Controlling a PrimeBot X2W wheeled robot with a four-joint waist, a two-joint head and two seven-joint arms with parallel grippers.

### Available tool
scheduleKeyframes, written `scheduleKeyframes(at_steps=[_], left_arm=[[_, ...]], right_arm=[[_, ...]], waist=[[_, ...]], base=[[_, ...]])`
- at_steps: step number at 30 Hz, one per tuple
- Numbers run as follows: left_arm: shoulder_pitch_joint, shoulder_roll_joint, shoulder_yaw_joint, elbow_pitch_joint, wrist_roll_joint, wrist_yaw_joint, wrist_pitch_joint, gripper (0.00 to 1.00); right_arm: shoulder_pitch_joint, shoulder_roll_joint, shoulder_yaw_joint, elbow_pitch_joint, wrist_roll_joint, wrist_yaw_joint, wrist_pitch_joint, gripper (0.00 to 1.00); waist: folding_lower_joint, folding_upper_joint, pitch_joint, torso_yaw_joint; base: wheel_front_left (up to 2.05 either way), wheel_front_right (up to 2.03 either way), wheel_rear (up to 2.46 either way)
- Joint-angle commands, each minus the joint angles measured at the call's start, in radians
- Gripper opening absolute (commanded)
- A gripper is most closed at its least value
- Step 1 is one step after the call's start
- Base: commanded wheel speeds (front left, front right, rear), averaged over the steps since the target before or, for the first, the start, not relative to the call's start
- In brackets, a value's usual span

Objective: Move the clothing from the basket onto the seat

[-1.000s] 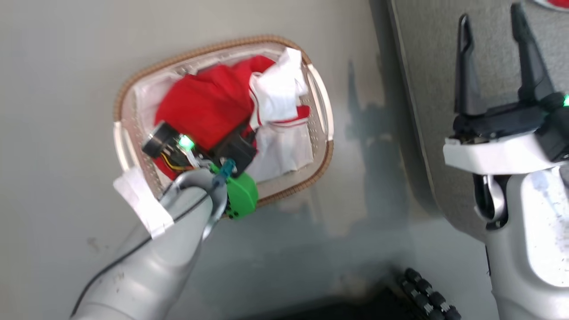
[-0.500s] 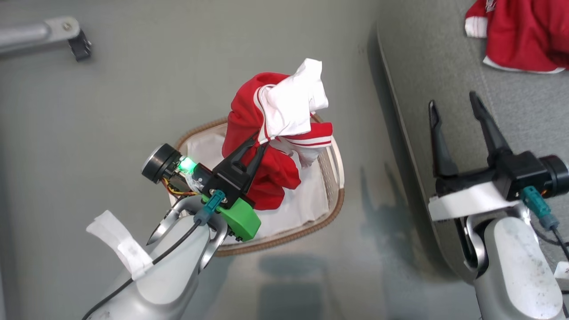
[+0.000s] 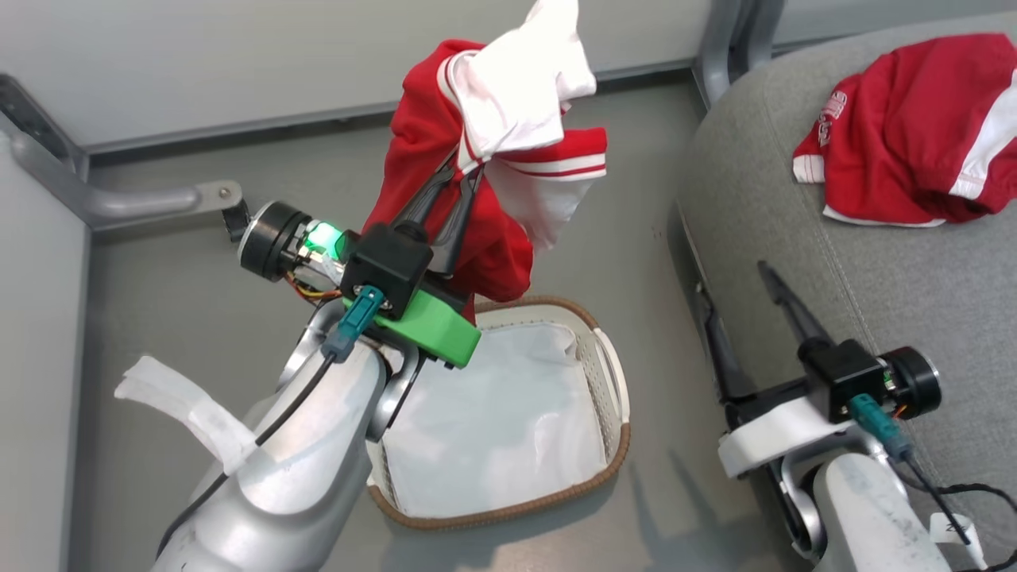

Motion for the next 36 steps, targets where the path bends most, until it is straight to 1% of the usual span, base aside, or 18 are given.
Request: scheduleKeyframes(at_steps=[1,8,11,13,21,25,30,36], left_arm=[[-0.018,-0.01,0.002,-0.01,-0.011,0.005,0.006,0.0],[-0.049,-0.033,-0.02,-0.018,-0.02,0.008,0.047,0.0],[-0.07,-0.048,-0.047,-0.022,-0.005,0.011,0.062,0.0],[-0.08,-0.06,-0.058,-0.028,-0.018,0.014,0.07,0.0],[-0.091,-0.08,-0.121,-0.051,-0.036,0.028,0.092,0.0],[-0.095,-0.083,-0.145,-0.061,-0.044,0.033,0.096,0.0],[-0.098,-0.085,-0.158,-0.065,-0.056,0.04,0.097,0.0],[-0.085,-0.083,-0.167,-0.058,-0.065,0.045,0.098,0.0]], right_arm=[[0.015,-0.003,0.019,0.011,0.008,-0.001,-0.002,1.0],[-0.024,-0.003,0.141,0.044,0.036,-0.001,-0.002,1.0],[-0.043,-0.004,0.19,0.065,0.048,-0.001,-0.002,1.0],[-0.062,-0.004,0.221,0.08,0.058,-0.001,-0.002,1.0],[-0.144,-0.004,0.295,0.145,0.096,-0.001,-0.002,1.0],[-0.177,-0.004,0.305,0.166,0.097,-0.001,-0.002,1.0],[-0.196,-0.004,0.288,0.176,0.086,-0.001,-0.002,1.0],[-0.192,-0.004,0.205,0.174,0.054,-0.001,-0.002,1.0]], waist=[[0.0001,0.0,-0.058,0.029],[0.0001,0.0,-0.085,0.046],[0.0001,0.0,-0.096,0.064],[0.0001,0.0,-0.101,0.07],[0.0001,0.0,-0.108,0.086],[0.0001,0.0,-0.114,0.089],[0.0001,0.0,-0.12,0.089],[0.0001,0.0,-0.128,0.086]], base=[[0.0,0.0,0.0],[0.0,0.0,0.0],[0.0,0.0,0.0],[0.0,0.0,0.0],[0.0,0.0,0.0],[0.0,0.0,0.0],[0.0,0.0,0.0],[0.0,0.0,0.0]])
